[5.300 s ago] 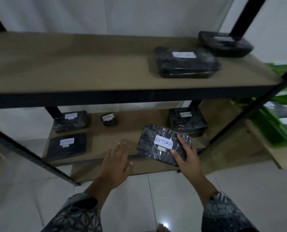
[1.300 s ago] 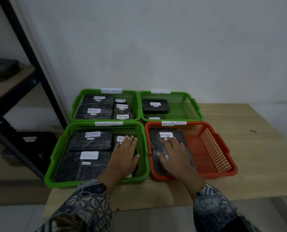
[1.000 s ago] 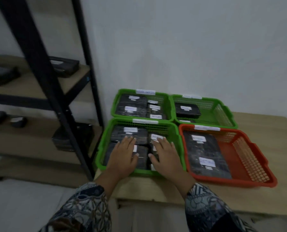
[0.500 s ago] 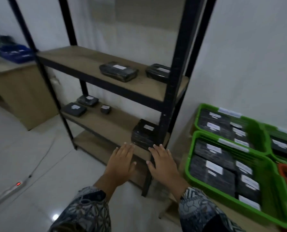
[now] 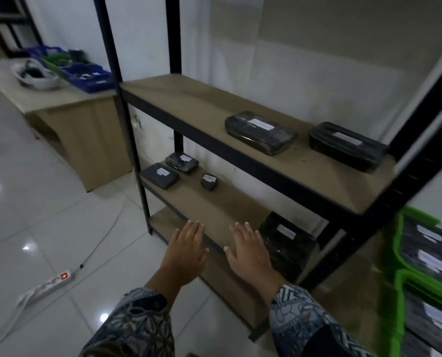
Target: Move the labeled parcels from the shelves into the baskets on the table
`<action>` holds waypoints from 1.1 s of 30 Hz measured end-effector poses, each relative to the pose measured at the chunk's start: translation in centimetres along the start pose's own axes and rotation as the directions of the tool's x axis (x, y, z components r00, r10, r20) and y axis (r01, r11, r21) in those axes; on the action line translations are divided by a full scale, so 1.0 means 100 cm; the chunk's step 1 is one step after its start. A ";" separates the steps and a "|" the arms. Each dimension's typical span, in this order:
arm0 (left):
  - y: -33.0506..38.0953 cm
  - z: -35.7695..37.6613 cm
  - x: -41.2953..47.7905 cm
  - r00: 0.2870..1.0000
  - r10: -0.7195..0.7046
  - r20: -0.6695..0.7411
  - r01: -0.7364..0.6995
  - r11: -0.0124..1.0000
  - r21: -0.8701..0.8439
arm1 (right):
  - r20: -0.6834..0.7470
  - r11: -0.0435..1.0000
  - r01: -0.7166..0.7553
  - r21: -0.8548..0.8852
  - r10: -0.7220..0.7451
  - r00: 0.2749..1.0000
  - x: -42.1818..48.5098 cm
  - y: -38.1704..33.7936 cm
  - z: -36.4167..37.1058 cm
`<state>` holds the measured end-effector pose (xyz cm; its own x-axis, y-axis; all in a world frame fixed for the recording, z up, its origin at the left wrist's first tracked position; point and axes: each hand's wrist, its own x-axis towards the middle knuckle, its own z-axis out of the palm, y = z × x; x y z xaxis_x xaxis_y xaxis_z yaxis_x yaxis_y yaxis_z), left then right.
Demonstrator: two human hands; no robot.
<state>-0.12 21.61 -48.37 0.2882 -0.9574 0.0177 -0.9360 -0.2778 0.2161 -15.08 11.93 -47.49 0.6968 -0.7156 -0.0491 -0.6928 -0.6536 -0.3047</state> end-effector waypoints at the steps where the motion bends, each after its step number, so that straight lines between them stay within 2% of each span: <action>1: -0.008 -0.002 0.013 1.000 -0.016 0.011 0.016 1.000 0.003 | 0.002 1.000 0.004 -0.001 -0.004 1.000 0.016 -0.003 0.002; 5: -0.046 -0.013 0.065 0.997 -0.030 0.064 0.030 1.000 -0.005 | 0.036 1.000 -0.005 -0.024 0.006 0.999 0.081 -0.016 0.009; 11: -0.108 -0.017 0.126 0.994 -0.088 0.070 0.091 0.995 -0.039 | 0.077 0.999 0.000 -0.047 0.004 0.997 0.168 -0.039 0.020; 16: -0.163 -0.013 0.168 0.993 -0.048 0.108 0.053 0.998 -0.043 | 0.100 0.996 -0.033 -0.086 0.042 0.994 0.229 -0.056 0.039; 22: -0.235 0.002 0.246 0.973 0.100 0.208 -0.103 0.995 0.006 | 0.083 0.976 -0.206 -0.065 0.211 0.974 0.297 -0.070 0.068; 28: -0.277 0.027 0.296 0.883 0.331 0.334 -0.348 0.938 -0.009 | 0.076 0.896 -0.444 -0.019 0.444 0.893 0.336 -0.068 0.109; 33: -0.288 0.072 0.328 0.844 0.434 0.313 -0.433 0.898 -0.079 | 0.082 0.834 -0.551 0.010 0.549 0.832 0.359 -0.044 0.139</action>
<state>34.86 -2.31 -61.08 -0.2265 -0.9538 -0.1971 -0.9494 0.1711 0.2634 15.53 -7.46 -61.12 0.2145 -0.9339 -0.2862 -0.9603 -0.1482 -0.2362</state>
